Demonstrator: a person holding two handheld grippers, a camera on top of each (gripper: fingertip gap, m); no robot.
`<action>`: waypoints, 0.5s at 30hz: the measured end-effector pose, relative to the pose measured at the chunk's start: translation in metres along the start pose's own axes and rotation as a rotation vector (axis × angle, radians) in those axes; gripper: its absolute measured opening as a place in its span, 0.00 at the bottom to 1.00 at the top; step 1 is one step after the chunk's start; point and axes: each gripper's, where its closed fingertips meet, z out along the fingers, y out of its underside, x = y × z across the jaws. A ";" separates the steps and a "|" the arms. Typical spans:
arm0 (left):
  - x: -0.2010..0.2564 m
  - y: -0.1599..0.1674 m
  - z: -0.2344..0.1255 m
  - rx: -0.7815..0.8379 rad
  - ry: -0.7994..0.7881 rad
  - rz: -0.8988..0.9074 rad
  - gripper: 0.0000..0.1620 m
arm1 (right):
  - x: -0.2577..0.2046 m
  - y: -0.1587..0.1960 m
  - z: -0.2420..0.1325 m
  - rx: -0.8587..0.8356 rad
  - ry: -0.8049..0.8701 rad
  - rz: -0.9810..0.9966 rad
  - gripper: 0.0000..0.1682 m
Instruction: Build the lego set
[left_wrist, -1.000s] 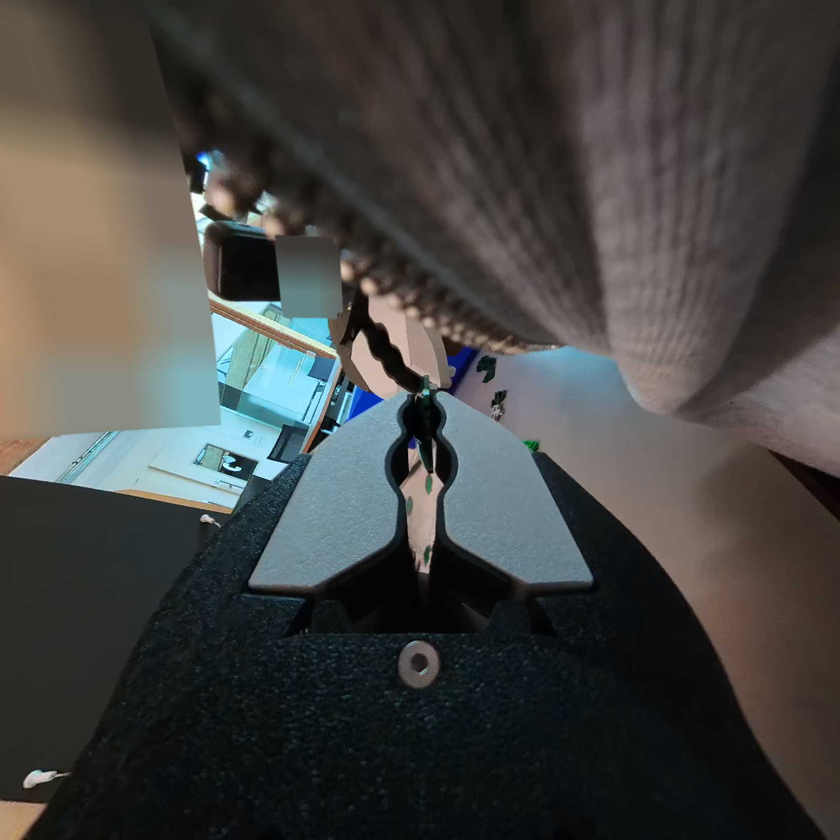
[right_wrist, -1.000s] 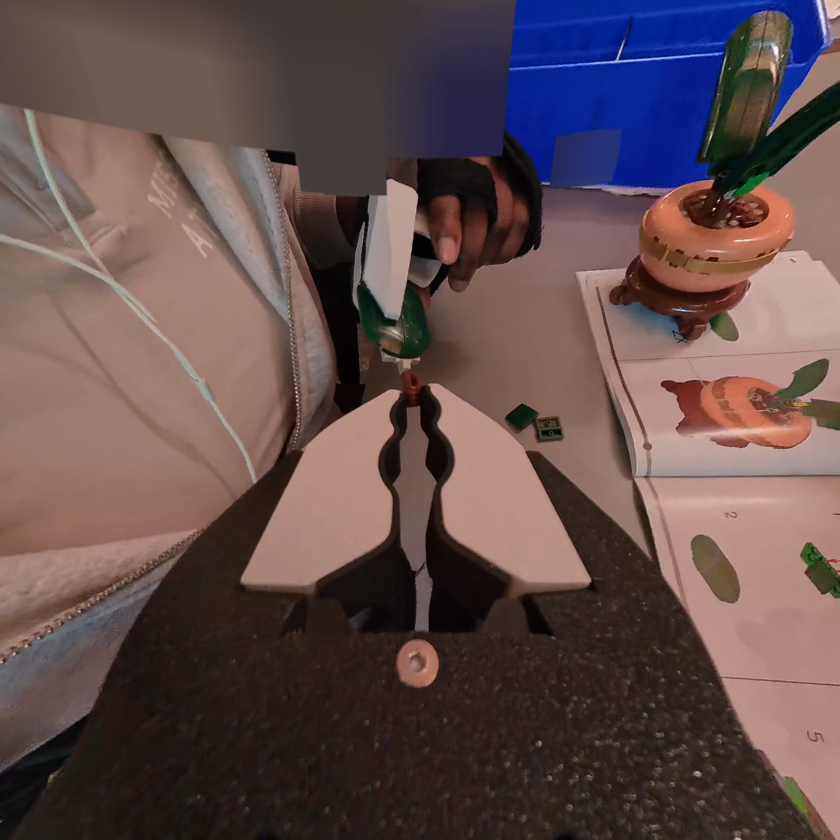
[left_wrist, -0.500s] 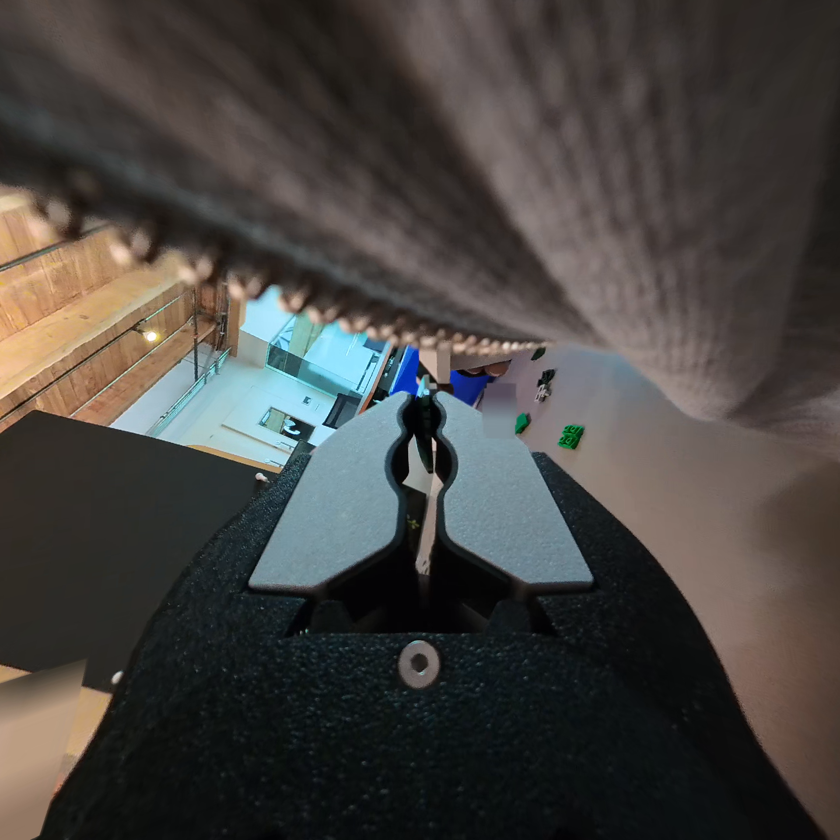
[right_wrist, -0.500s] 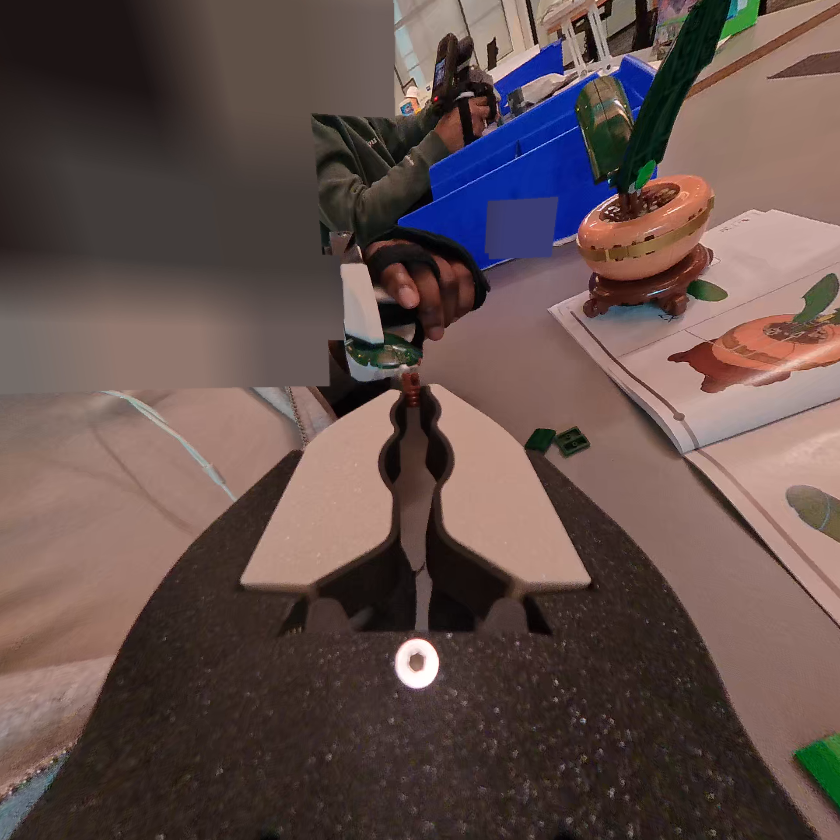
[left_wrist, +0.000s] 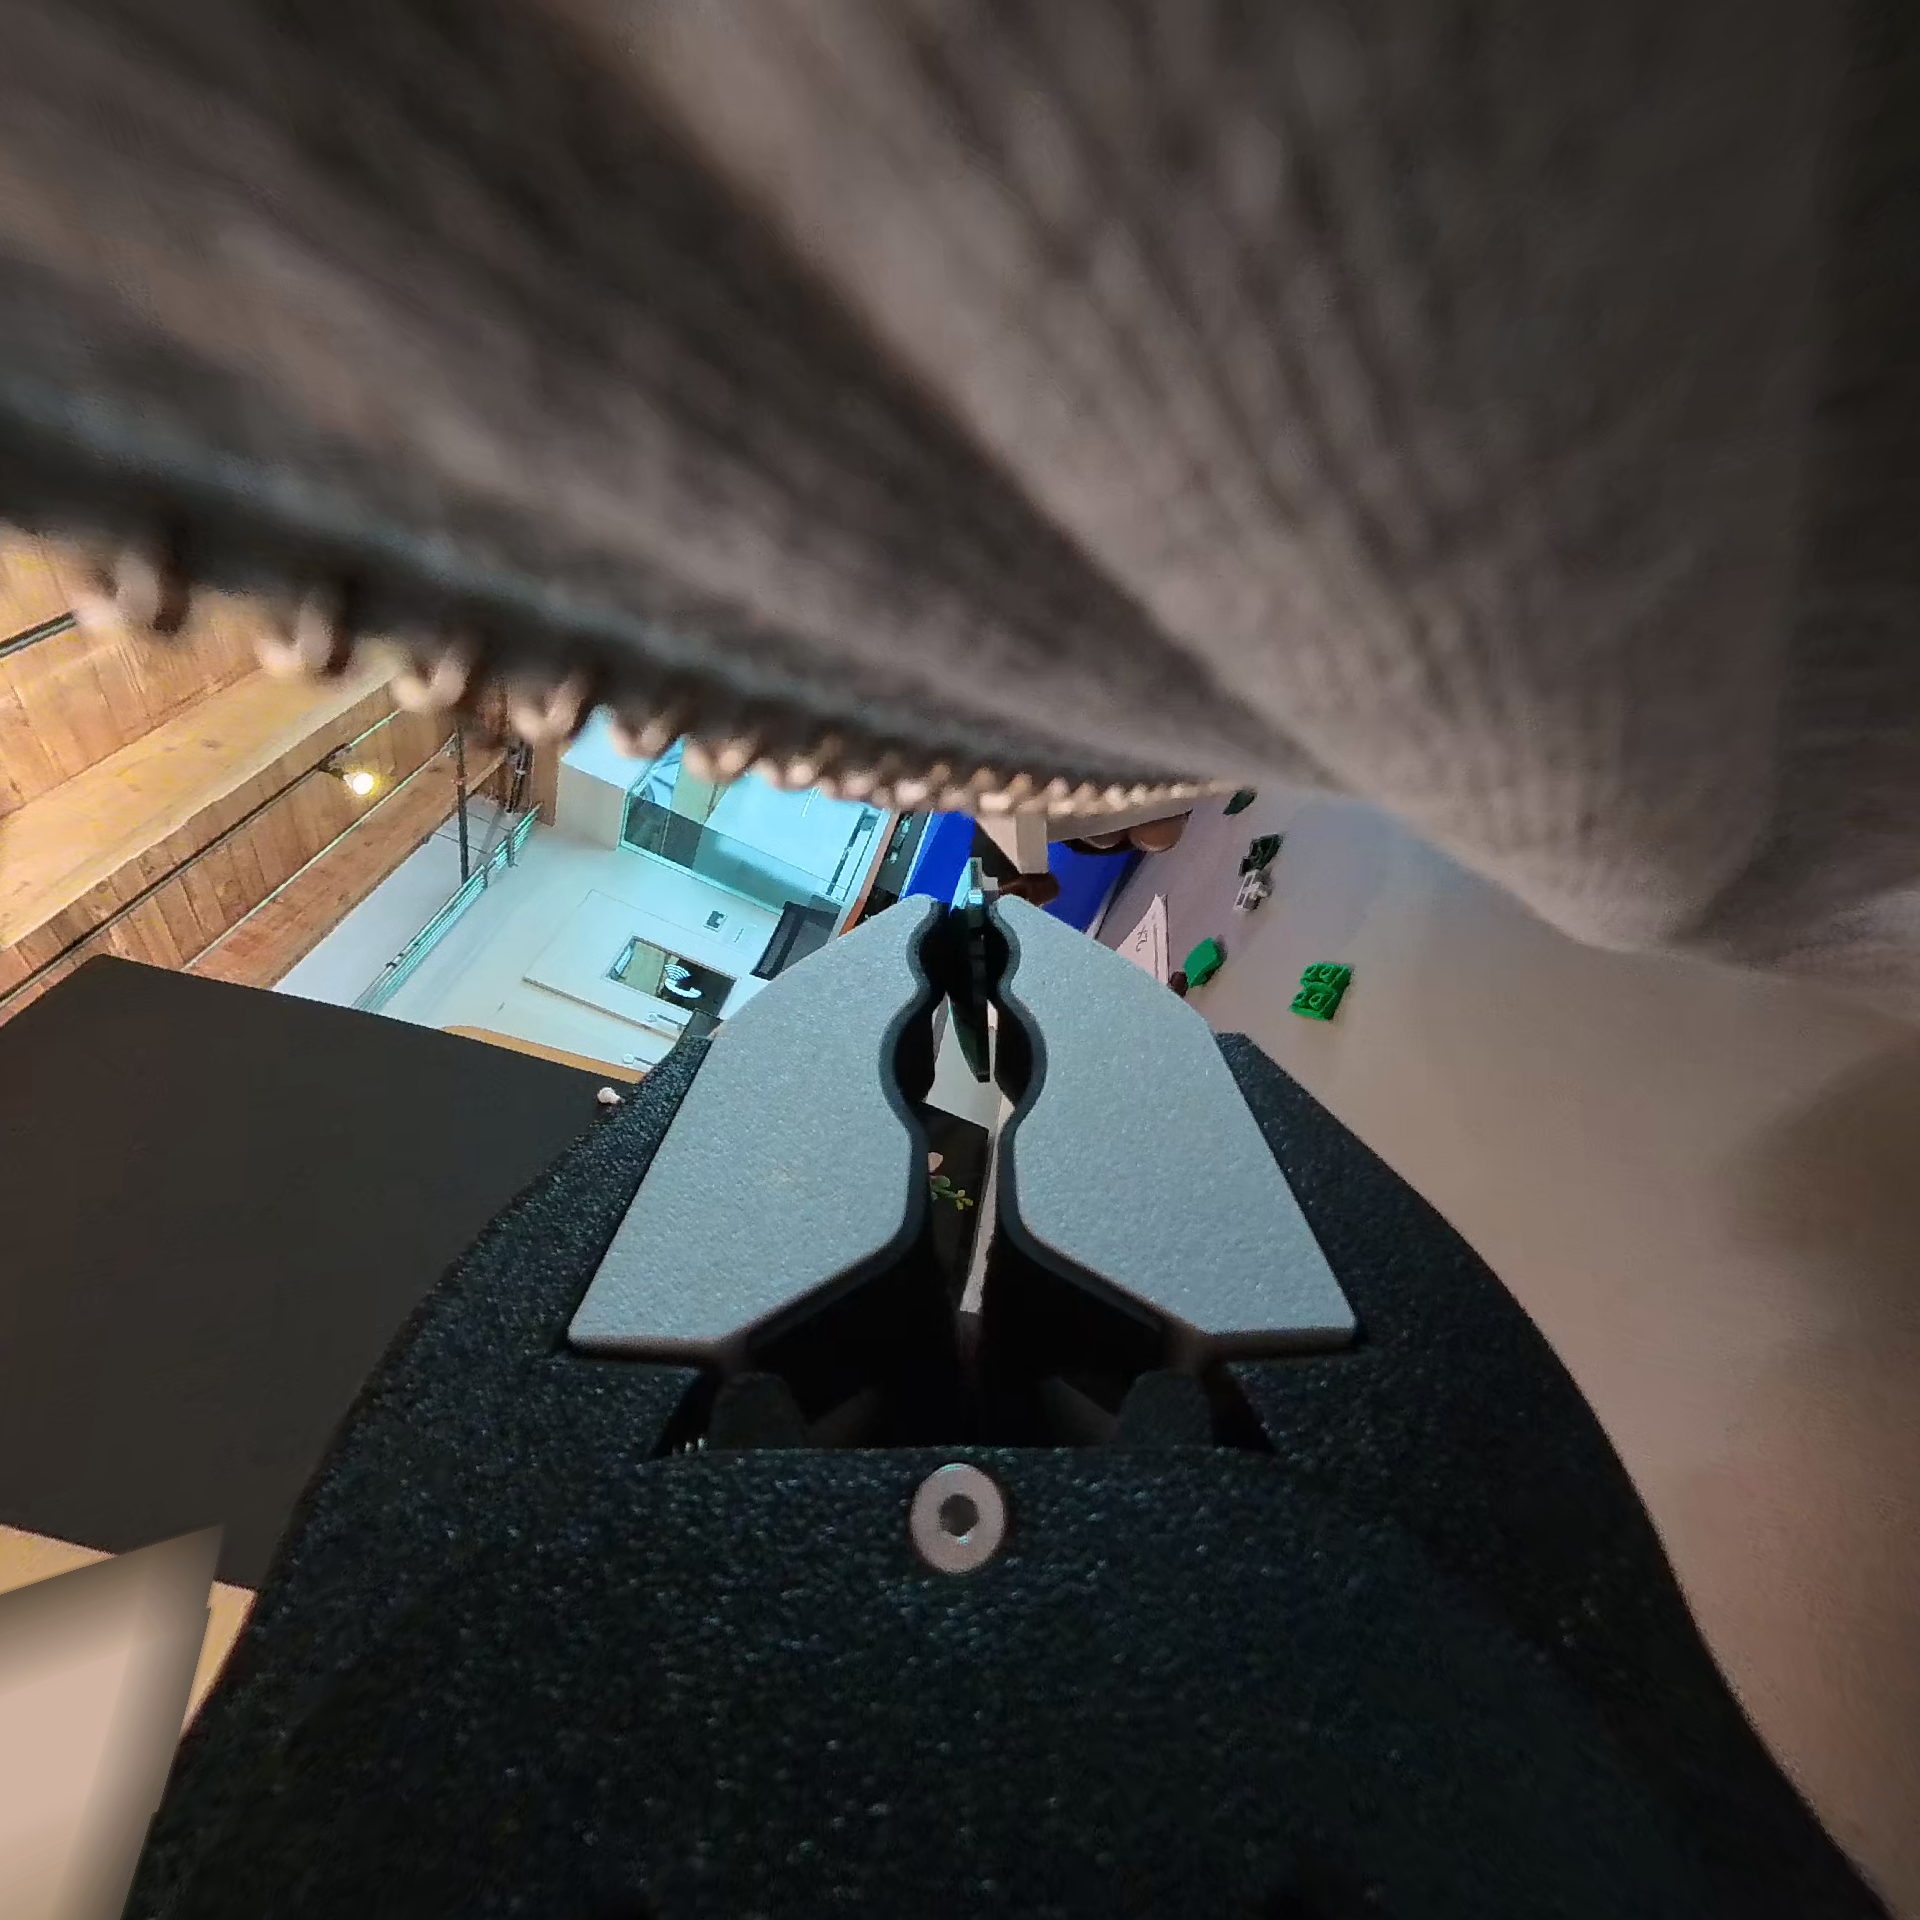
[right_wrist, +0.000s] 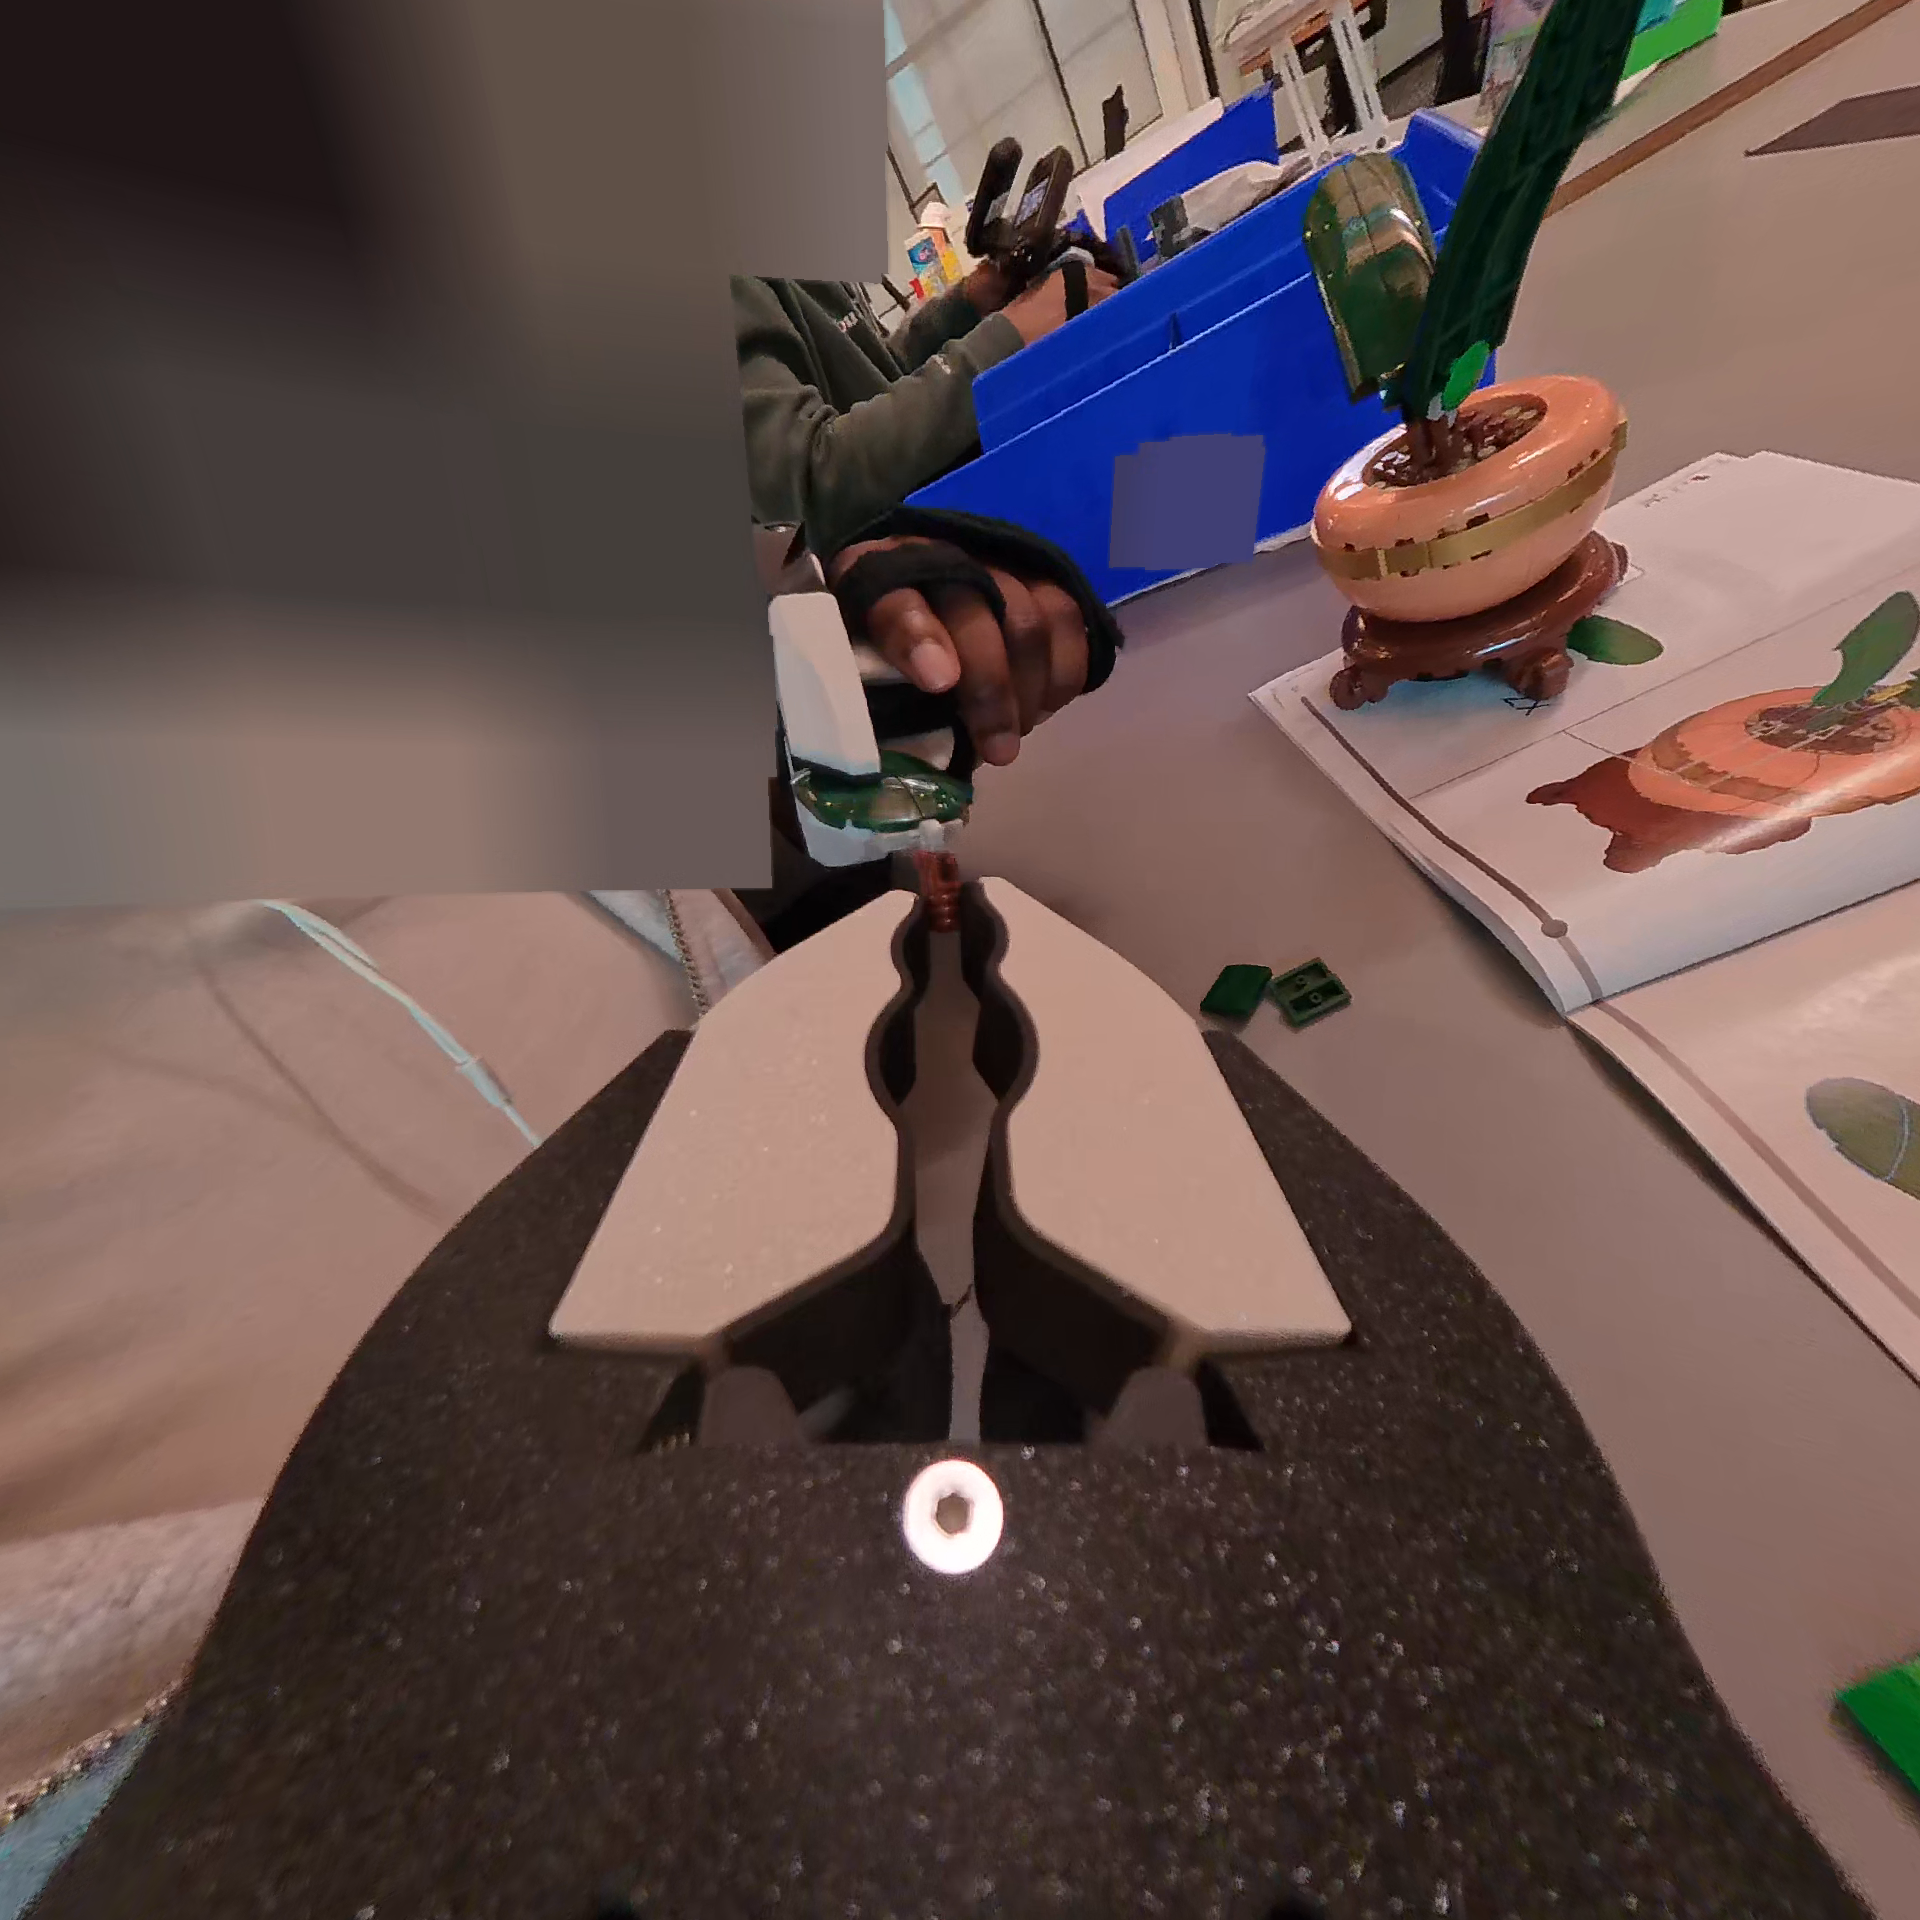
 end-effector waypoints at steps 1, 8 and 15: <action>0.000 0.000 0.000 0.000 0.000 0.001 0.03 | 0.001 0.000 -0.001 0.001 0.006 0.003 0.03; 0.001 0.001 0.002 -0.005 -0.005 0.001 0.03 | 0.000 -0.012 -0.008 0.117 -0.052 0.011 0.03; -0.001 0.022 -0.004 -0.039 -0.089 -0.190 0.03 | 0.080 0.061 -0.029 -0.379 0.431 -0.310 0.03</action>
